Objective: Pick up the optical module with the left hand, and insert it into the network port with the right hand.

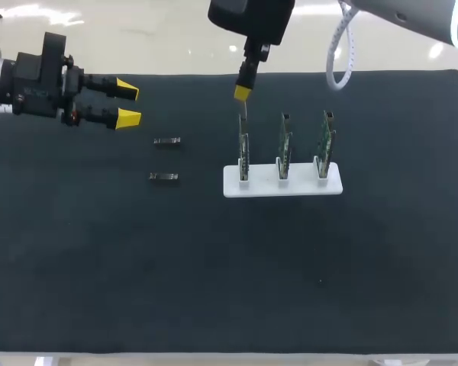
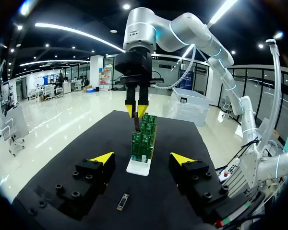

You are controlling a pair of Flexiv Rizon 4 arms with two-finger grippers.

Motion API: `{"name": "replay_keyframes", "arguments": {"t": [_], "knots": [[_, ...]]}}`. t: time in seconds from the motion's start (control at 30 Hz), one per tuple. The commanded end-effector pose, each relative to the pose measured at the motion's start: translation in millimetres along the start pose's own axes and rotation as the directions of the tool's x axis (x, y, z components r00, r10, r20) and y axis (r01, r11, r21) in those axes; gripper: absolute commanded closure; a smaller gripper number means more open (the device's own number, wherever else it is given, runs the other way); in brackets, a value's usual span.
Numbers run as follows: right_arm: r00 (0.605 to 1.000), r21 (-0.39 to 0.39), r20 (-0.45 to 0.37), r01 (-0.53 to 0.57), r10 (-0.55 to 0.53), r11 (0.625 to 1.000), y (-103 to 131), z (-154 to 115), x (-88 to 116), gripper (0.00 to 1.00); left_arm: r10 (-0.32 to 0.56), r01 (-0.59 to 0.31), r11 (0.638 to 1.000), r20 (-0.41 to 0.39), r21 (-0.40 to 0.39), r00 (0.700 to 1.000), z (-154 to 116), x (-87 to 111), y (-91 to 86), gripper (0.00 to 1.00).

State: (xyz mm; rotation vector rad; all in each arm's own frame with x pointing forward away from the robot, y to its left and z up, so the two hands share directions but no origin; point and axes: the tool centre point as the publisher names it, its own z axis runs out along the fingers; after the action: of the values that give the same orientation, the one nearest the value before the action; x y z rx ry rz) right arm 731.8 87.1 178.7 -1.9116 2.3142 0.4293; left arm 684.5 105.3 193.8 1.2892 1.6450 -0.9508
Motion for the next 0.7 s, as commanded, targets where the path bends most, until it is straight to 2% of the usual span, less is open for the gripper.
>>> {"name": "replay_keyframes", "arguments": {"t": [0.03,0.4,0.7], "knots": [[1.0,0.006,0.009,-0.002,0.002,1.0,3.1,1.9,2.2,1.0,0.0,0.0,1.0,-0.003,0.0,1.0,0.9,-0.2,1.0,0.0],[1.0,-0.005,0.022,-0.012,0.012,1.0,2.2,10.2,4.1,1.0,0.0,0.0,1.0,-0.003,0.0,1.0,0.9,-0.2,1.0,0.0],[1.0,0.013,0.022,-0.012,0.011,1.0,5.8,2.2,3.9,1.0,0.0,0.0,1.0,-0.003,0.0,1.0,0.9,-0.2,1.0,0.0]]}}
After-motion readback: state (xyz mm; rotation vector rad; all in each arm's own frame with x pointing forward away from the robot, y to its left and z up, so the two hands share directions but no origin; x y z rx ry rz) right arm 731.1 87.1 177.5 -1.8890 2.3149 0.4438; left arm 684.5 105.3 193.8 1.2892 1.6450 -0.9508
